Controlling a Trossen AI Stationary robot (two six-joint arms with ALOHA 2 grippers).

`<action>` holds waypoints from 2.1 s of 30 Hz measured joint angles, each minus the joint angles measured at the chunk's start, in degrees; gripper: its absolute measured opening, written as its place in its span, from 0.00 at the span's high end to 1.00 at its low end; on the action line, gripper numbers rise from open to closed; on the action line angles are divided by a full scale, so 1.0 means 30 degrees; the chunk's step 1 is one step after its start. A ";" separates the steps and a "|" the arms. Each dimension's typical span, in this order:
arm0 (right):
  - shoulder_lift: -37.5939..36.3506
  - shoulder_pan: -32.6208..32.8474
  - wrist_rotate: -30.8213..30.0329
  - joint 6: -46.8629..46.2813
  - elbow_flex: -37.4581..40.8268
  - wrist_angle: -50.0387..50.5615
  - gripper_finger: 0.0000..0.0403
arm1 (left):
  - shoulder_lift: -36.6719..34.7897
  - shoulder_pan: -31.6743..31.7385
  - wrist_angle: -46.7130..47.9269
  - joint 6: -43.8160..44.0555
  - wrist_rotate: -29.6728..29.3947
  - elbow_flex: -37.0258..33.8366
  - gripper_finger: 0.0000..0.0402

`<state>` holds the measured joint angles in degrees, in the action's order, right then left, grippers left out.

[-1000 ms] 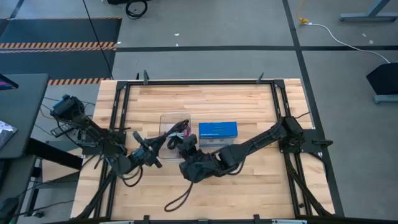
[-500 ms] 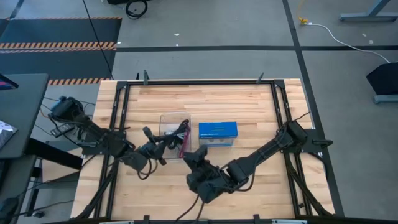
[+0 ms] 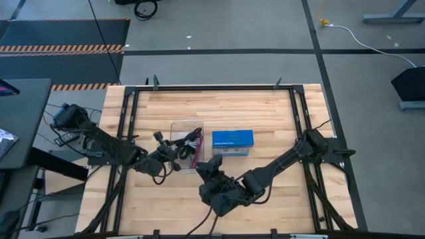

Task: Pick and place USB-C Cables
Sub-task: Put the black charger cable into the transparent bin, then return to Home Position

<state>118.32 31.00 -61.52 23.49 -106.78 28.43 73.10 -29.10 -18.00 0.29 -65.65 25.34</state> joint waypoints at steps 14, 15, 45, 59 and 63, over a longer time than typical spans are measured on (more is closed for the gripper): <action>0.0000 -0.0009 0.0007 -0.1062 0.0000 0.0512 0.66 | 0.0000 -0.0051 -0.0013 0.0576 0.3178 0.1255 0.50; 0.0000 -0.0006 0.0002 -0.1077 0.0000 0.0566 0.66 | 0.0000 -0.0198 -0.0016 0.0533 0.3387 0.1493 0.49; -0.7271 -0.1679 0.7226 -1.2850 -0.0015 1.1264 0.97 | -0.6760 0.5021 0.3037 -0.2717 1.6153 0.4076 0.94; -1.0281 -0.7454 1.6115 -0.8918 0.5800 0.1577 0.99 | -0.7657 0.8747 0.3995 -0.2464 1.8467 0.4073 0.99; -1.1450 -0.9342 1.9219 -0.8215 0.9302 -0.3900 0.99 | -0.7657 0.9299 0.4279 -0.2778 1.9089 0.4073 0.99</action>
<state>83.97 2.97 -3.86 -1.15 -78.88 16.73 50.13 -1.21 -5.16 -8.05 -8.38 37.56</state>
